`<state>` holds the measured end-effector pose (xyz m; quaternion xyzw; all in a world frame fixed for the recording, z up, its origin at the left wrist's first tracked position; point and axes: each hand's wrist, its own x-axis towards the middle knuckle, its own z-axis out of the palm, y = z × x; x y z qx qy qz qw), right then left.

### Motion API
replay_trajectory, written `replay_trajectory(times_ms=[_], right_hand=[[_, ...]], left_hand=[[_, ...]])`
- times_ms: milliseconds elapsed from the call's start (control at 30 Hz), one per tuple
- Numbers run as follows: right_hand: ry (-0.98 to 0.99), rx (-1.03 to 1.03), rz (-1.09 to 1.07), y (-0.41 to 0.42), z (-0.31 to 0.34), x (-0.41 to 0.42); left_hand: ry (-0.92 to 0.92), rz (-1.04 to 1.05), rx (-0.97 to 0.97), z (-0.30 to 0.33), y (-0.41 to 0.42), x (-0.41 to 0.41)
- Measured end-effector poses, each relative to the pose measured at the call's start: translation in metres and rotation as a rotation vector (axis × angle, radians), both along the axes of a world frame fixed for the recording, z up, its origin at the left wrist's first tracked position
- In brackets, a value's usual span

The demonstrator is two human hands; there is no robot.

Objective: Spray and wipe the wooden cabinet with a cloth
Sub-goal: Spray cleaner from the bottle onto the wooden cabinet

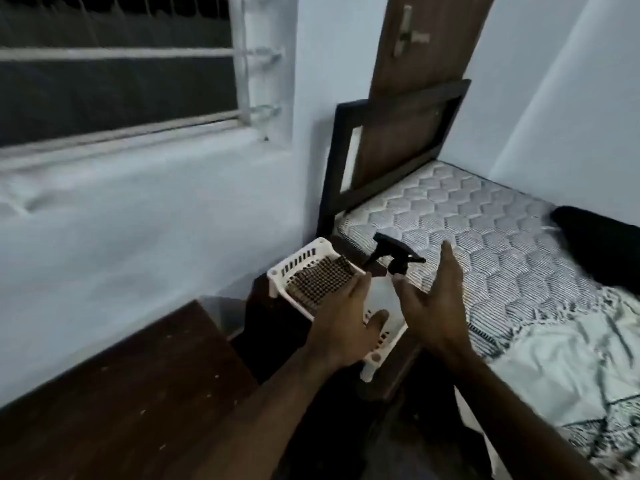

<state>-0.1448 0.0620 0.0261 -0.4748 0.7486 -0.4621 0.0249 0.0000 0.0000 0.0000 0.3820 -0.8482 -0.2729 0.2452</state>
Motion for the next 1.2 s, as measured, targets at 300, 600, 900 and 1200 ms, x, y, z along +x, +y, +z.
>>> replay_trajectory(times_ms=[300,600,900,1200], right_hand=[[-0.032,-0.169,0.093,-0.043,-0.093,-0.016],[0.015,-0.472,0.385,-0.039,-0.047,0.09],[-0.333,0.096,0.815,-0.089,-0.079,0.2],[-0.457,0.654,0.979,-0.145,-0.152,0.235]], left_hand=[[0.07,-0.177,-0.204,-0.08,-0.041,-0.037],[0.522,-0.025,-0.157,-0.062,-0.037,0.06],[0.569,0.179,0.21,-0.139,0.006,0.194],[0.695,0.332,0.457,-0.202,0.027,0.195]])
